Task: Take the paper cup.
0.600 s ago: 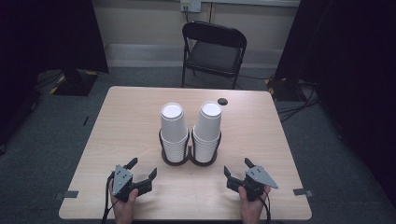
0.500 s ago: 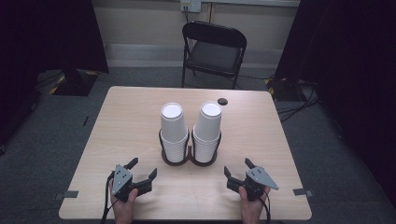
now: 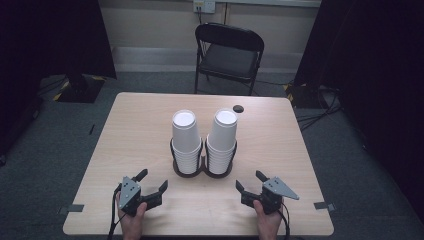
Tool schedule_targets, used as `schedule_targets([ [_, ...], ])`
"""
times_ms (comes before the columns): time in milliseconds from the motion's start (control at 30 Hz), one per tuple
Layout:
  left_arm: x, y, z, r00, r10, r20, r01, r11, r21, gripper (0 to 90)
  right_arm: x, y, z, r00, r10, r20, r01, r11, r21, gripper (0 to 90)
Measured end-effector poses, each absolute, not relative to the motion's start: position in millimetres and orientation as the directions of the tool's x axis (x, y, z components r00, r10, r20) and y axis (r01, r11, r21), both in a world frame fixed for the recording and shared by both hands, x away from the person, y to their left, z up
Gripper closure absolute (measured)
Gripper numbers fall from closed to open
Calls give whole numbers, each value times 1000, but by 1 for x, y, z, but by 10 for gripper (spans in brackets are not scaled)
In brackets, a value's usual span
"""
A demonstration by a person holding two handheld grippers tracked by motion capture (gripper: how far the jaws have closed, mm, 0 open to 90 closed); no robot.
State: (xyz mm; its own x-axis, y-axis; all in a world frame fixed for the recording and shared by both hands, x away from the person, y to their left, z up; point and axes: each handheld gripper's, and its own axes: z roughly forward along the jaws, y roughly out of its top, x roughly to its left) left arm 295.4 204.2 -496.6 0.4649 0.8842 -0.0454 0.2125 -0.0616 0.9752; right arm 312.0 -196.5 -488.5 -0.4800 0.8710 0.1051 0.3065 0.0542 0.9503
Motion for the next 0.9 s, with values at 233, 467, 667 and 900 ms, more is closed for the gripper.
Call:
schedule_targets([
  [233, 296, 204, -497, 464, 884, -49, 219, -61, 974, 172, 313, -189, -475, -490, 869, 70, 258, 68, 964, 249],
  [467, 296, 204, -497, 468, 882, -45, 215, -64, 975, 172, 315, -183, -460, -495, 867, 49, 206, 63, 976, 217],
  [667, 295, 204, -497, 464, 885, -44, 212, -62, 975, 172, 320, -183, -449, -533, 843, 79, 213, 43, 976, 280],
  [900, 296, 203, -497, 464, 885, -38, 212, -69, 975, 171, 324, -184, -433, -558, 826, 82, 179, 24, 983, 248],
])
